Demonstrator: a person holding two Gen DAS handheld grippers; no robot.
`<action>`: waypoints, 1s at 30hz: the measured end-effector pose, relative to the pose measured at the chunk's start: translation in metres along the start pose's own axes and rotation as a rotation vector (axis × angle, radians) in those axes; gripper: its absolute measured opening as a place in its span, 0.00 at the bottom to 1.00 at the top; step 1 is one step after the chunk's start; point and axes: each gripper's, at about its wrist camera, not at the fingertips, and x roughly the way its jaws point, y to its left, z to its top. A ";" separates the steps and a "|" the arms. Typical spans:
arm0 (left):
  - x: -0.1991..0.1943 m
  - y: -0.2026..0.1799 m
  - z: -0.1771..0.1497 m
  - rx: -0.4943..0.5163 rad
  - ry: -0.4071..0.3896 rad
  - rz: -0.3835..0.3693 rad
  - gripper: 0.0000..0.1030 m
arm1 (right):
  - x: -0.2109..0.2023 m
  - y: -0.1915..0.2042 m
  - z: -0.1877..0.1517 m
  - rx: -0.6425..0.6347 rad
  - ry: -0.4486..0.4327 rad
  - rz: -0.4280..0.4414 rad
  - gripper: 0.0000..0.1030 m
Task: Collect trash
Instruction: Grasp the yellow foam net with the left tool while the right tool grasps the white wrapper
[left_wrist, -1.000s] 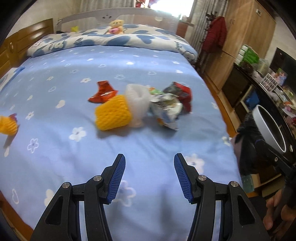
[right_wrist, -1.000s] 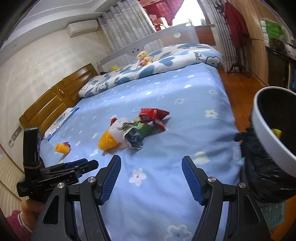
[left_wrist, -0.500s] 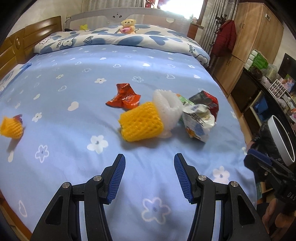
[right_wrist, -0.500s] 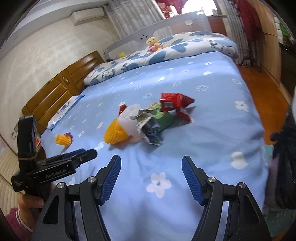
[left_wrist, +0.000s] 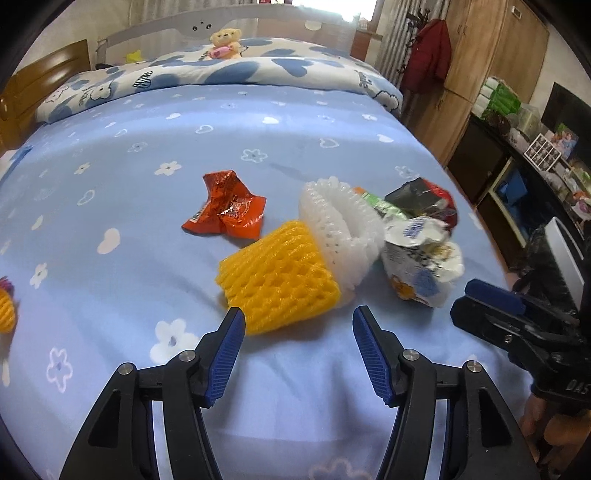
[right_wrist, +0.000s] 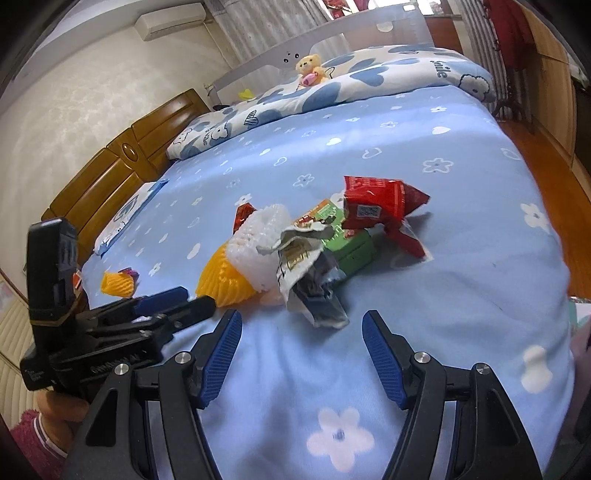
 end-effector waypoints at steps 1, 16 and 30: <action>0.006 0.000 0.001 0.004 0.007 0.008 0.59 | 0.003 0.000 0.002 -0.001 0.001 0.000 0.67; 0.014 0.012 -0.005 -0.085 0.003 0.020 0.00 | 0.004 -0.008 0.003 0.021 0.004 0.030 0.07; 0.012 -0.002 0.005 -0.092 -0.013 0.075 0.64 | -0.049 -0.025 -0.019 0.067 -0.041 0.026 0.07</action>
